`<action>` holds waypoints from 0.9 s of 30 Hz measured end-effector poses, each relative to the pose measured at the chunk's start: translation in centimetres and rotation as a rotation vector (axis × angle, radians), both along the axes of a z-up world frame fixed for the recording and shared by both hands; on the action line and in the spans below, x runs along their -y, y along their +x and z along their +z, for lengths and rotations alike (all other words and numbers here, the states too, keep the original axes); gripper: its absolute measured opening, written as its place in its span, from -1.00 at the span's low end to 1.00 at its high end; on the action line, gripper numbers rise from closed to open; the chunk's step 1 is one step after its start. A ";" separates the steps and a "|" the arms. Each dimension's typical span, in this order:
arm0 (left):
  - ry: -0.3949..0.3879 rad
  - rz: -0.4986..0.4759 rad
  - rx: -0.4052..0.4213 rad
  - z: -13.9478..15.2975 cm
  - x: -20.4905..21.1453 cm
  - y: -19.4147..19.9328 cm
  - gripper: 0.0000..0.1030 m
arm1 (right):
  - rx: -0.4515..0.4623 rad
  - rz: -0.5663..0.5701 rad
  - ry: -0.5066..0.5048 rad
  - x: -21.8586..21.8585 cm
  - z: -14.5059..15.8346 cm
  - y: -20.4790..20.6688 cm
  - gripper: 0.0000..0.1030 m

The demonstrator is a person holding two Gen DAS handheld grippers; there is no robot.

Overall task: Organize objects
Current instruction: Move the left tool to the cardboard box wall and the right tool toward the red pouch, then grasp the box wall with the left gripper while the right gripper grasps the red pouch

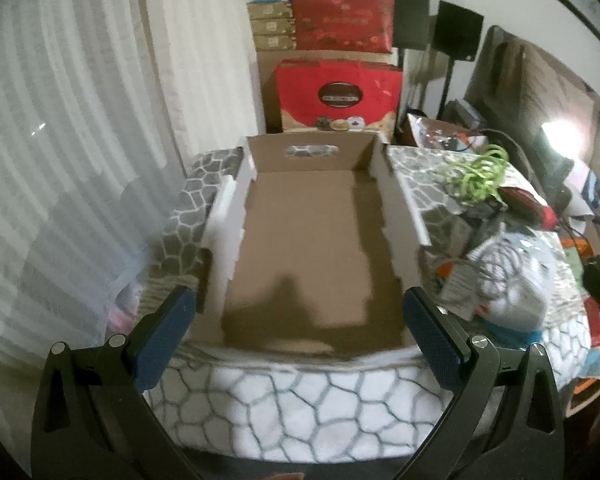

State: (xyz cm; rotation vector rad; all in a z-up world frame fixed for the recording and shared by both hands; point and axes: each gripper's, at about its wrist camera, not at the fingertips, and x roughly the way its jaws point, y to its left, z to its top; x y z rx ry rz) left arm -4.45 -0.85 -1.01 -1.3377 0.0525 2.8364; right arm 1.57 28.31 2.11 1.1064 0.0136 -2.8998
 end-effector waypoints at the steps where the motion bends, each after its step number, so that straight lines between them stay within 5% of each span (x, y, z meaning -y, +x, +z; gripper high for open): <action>1: -0.004 0.009 0.004 -0.3 0.5 -0.6 1.00 | 0.000 0.003 0.000 -0.1 0.0 -0.2 1.00; 8: -0.015 0.070 0.037 -3.0 4.8 -4.7 0.97 | 0.027 0.011 0.007 -1.4 -0.4 -2.7 0.99; 15: 0.039 0.055 0.100 -4.8 7.6 -7.3 0.71 | 0.051 -0.003 0.010 -3.3 -0.9 -5.8 0.99; 27: 0.058 -0.016 0.223 -7.6 7.3 -9.6 -0.73 | 0.117 -0.032 -0.032 -7.8 -1.8 -11.2 0.85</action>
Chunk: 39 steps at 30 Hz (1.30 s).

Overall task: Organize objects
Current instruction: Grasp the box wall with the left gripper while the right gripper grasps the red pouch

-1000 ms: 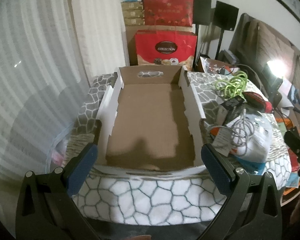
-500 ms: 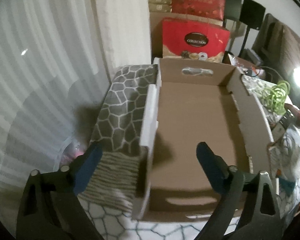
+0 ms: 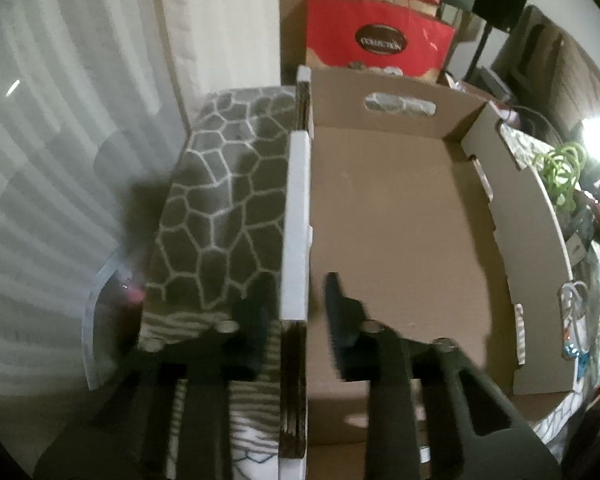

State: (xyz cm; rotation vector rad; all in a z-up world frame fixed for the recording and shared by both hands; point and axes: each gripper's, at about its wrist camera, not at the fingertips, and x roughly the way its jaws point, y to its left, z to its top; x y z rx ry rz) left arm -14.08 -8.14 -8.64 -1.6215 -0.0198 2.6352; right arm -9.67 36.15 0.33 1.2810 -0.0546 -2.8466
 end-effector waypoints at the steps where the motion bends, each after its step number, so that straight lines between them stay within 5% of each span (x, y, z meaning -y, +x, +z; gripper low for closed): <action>1: -0.002 0.000 -0.001 -0.1 -0.1 0.1 -0.74 | 0.013 0.002 -0.006 -0.3 -0.3 -0.5 0.84; 18: 0.004 -0.021 -0.005 -0.2 0.5 0.0 -0.80 | 0.206 0.012 -0.055 -0.4 -4.5 -6.3 0.82; 23: 0.012 -0.021 -0.004 -0.2 0.5 -0.1 -0.81 | 0.238 0.001 -0.062 -1.0 -5.3 -6.6 0.23; 31: 0.015 -0.018 -0.004 -0.1 0.5 -0.1 -0.81 | 0.193 -0.013 -0.044 -1.2 -4.4 -5.1 0.10; 39: 0.023 -0.018 -0.008 -0.1 0.7 -0.2 -0.81 | 0.100 0.012 -0.079 -0.5 -0.4 -2.3 0.10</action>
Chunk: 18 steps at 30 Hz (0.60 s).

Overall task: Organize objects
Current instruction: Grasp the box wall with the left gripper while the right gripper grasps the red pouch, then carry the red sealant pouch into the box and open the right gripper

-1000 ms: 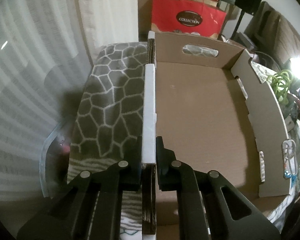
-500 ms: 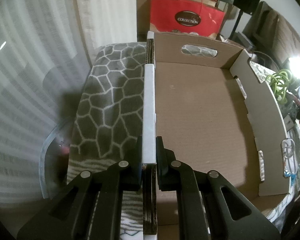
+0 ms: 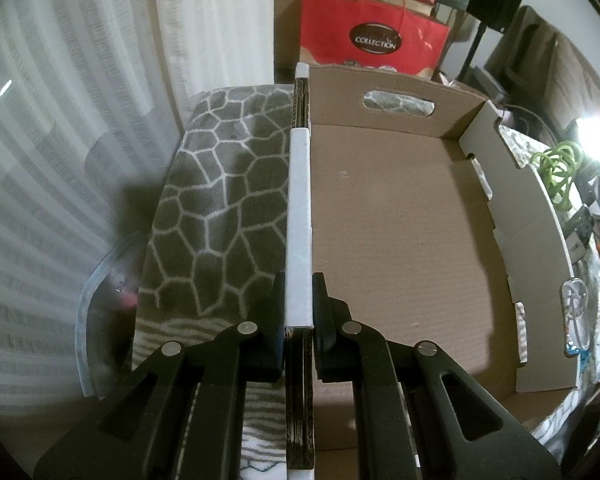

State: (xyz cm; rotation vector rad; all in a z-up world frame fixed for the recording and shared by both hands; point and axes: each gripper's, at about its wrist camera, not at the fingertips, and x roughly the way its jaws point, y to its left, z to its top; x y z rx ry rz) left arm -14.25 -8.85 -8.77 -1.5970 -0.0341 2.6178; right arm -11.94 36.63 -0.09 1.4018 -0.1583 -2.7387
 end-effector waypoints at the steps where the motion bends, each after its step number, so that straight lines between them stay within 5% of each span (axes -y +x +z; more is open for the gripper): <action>1: -0.002 -0.001 -0.001 0.0 0.0 0.0 -0.81 | -0.010 0.014 -0.006 0.5 0.6 0.3 0.10; 9: -0.002 -0.004 0.002 0.0 -0.1 -0.1 -0.81 | -0.057 0.143 -0.023 7.2 3.5 1.3 0.10; 18: -0.002 -0.004 0.002 0.0 0.0 -0.1 -0.81 | -0.059 0.270 -0.036 15.1 3.3 1.1 0.10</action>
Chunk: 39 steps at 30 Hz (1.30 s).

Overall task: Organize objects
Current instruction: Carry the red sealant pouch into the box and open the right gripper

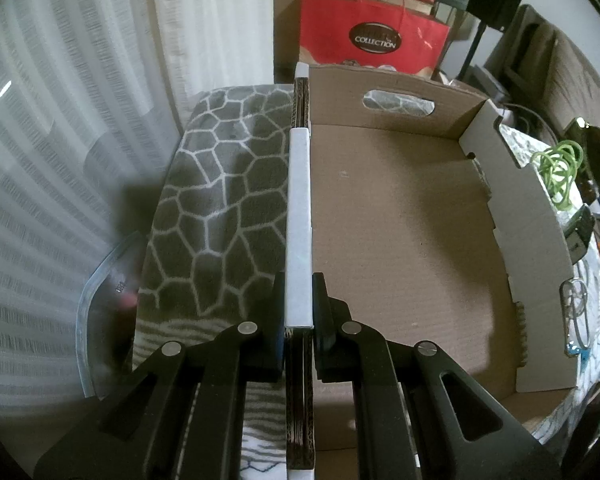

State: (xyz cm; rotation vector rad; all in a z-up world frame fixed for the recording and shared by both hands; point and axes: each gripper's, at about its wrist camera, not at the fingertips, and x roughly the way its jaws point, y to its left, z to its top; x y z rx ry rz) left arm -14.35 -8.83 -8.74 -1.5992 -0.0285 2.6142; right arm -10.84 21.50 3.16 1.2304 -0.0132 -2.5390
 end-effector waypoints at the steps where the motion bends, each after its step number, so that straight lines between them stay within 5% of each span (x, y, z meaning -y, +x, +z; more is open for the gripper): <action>1: -0.001 0.000 0.000 0.0 0.0 0.0 -0.81 | 0.002 0.011 -0.003 0.7 -0.1 -0.1 0.10; 19: 0.013 0.011 -0.002 0.0 0.0 -0.1 -0.81 | 0.059 0.143 -0.013 10.5 -3.7 -0.7 0.10; 39: 0.024 0.016 -0.001 -0.1 0.1 0.0 -0.81 | 0.113 0.178 0.031 15.1 -7.2 -1.5 0.10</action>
